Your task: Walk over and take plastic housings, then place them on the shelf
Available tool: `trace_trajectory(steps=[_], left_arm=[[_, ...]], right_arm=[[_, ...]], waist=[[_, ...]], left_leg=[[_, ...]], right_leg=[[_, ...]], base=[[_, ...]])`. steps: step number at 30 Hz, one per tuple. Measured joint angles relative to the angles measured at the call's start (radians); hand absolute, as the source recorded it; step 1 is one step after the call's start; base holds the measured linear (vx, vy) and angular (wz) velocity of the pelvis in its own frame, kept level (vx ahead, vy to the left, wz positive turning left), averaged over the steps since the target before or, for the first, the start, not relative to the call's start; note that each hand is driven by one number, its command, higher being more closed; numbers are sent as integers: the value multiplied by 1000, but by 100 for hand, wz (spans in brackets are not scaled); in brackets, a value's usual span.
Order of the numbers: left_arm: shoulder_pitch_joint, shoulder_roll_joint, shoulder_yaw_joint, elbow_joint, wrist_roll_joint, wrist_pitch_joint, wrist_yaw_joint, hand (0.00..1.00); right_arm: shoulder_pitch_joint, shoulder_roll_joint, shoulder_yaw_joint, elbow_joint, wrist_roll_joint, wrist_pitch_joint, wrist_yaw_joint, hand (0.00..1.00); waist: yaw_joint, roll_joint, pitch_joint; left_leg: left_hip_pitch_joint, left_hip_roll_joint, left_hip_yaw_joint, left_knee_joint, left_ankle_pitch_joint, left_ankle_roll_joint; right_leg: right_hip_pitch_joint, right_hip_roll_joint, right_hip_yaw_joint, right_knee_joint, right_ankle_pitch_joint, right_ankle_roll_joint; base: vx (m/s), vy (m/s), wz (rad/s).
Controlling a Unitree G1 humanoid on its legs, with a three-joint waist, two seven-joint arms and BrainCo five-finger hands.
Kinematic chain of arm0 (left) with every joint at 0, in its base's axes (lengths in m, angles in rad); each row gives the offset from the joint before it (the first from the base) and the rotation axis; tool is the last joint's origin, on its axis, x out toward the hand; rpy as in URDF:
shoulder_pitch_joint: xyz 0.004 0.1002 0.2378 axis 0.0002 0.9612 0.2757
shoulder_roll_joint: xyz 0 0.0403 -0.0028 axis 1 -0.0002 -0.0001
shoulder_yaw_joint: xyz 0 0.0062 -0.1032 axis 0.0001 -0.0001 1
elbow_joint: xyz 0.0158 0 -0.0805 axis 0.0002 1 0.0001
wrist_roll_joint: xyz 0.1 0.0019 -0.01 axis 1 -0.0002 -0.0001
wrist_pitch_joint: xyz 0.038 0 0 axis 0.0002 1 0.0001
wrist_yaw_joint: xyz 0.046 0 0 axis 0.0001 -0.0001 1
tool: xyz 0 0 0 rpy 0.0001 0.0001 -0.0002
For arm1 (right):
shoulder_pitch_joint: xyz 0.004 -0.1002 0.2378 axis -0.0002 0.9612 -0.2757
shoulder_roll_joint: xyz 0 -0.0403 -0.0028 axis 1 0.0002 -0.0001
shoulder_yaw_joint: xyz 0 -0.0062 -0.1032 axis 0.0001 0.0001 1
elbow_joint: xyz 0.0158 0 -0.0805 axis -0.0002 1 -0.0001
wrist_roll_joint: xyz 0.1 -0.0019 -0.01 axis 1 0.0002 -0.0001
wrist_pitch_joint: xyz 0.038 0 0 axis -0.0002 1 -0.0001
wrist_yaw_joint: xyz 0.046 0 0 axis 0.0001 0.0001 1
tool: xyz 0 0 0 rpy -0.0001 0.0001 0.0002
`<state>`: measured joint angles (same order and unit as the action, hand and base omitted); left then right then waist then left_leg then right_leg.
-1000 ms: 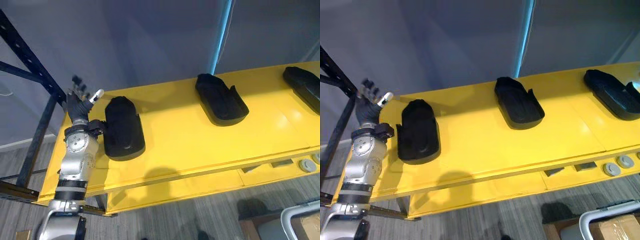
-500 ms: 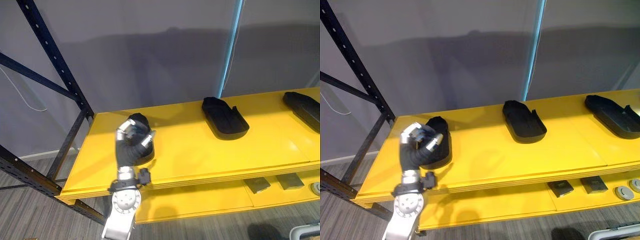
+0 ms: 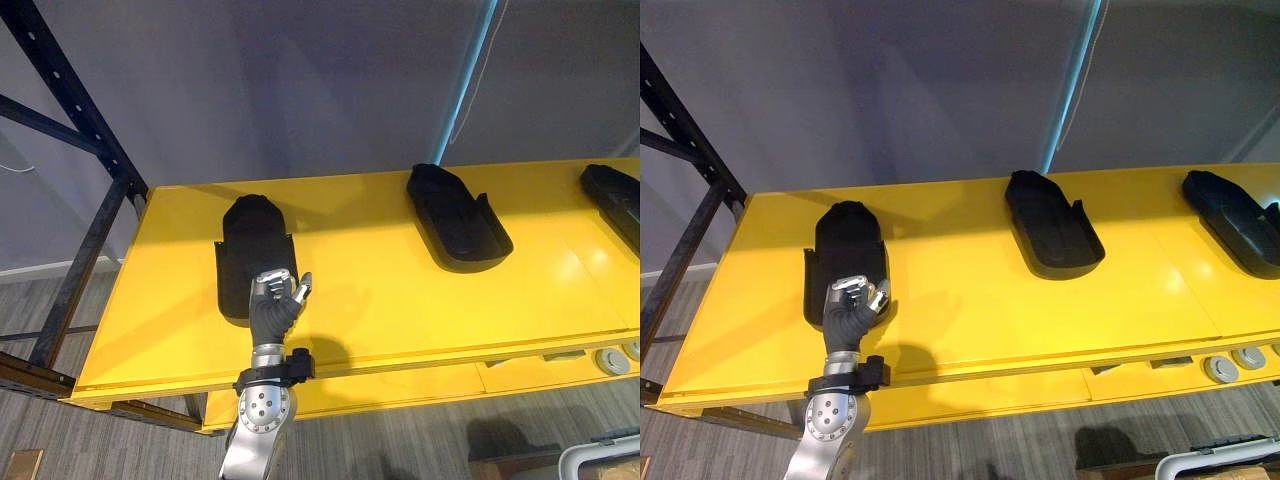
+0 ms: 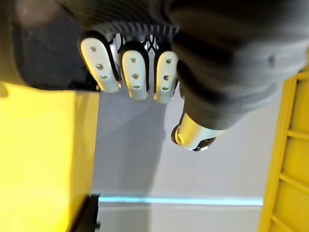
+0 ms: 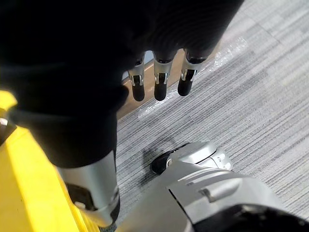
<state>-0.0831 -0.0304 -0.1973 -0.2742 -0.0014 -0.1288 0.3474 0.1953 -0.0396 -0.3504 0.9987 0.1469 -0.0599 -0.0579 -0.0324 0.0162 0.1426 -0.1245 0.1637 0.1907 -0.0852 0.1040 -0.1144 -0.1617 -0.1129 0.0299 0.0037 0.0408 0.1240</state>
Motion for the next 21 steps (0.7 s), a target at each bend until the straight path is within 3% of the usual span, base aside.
trace_trajectory(steps=[5,12,21], left_arm=[[7,-3,37,29,-27,31,-8,100],[22,-8,65,30,-55,39,-40,100],[-3,-7,148,58,-54,42,-28,100]], right_arm=[[-2,0,0,0,1,0,0,0],[-2,0,1,1,1,2,1,0],[-3,0,0,3,1,4,1,0]], waist=[[1,-1,1],[2,-2,1],[1,-2,1]], left_leg=[[-17,0,2,0,-1,-1],[-17,0,6,0,-1,-1],[-19,0,6,0,-1,-1]], right_leg=[[-20,0,9,2,2,0],[-21,1,12,-3,3,0],[-18,2,12,-14,4,0]], base=[[-47,11,-2],[15,5,0],[0,0,0]])
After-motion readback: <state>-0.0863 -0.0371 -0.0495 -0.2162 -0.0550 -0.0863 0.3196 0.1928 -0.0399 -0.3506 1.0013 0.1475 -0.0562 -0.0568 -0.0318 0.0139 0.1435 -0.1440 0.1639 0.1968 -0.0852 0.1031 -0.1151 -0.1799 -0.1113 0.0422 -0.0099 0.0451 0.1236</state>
